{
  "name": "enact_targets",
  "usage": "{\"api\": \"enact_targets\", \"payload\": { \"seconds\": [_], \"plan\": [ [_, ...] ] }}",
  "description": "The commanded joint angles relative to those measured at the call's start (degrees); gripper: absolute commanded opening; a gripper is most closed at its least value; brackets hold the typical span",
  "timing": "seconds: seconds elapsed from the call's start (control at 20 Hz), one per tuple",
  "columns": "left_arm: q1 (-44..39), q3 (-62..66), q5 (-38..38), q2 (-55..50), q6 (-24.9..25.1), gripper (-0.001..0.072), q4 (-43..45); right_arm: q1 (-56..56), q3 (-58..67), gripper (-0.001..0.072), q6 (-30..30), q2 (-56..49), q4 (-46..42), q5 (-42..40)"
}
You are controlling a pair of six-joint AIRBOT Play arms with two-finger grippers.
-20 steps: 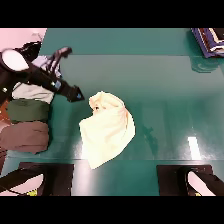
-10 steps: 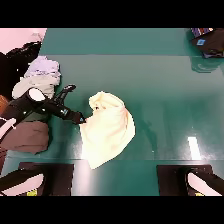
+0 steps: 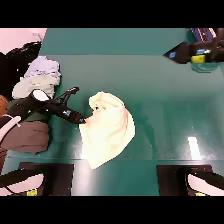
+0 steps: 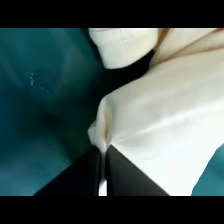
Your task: Fold the shirts.
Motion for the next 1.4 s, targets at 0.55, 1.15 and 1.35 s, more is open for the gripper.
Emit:
{"api": "enact_targets", "payload": {
  "seconds": [0.55,1.15,1.35],
  "plan": [
    [0.09,16.55,-5.18,6.27,-15.54,0.0026,20.9,15.23,1.68,0.0644,-0.02,-27.39,13.86,-3.3],
    [0.07,16.55,-5.11,6.27,-17.66,0.0026,18.84,22.91,27.98,0.055,8.17,-42.03,-4.81,7.04],
    [0.07,16.55,-4.98,6.58,-18.25,0.0025,16.85,24.57,29.97,0.0015,7.89,-44.48,-5.75,5.53]
  ]
}}
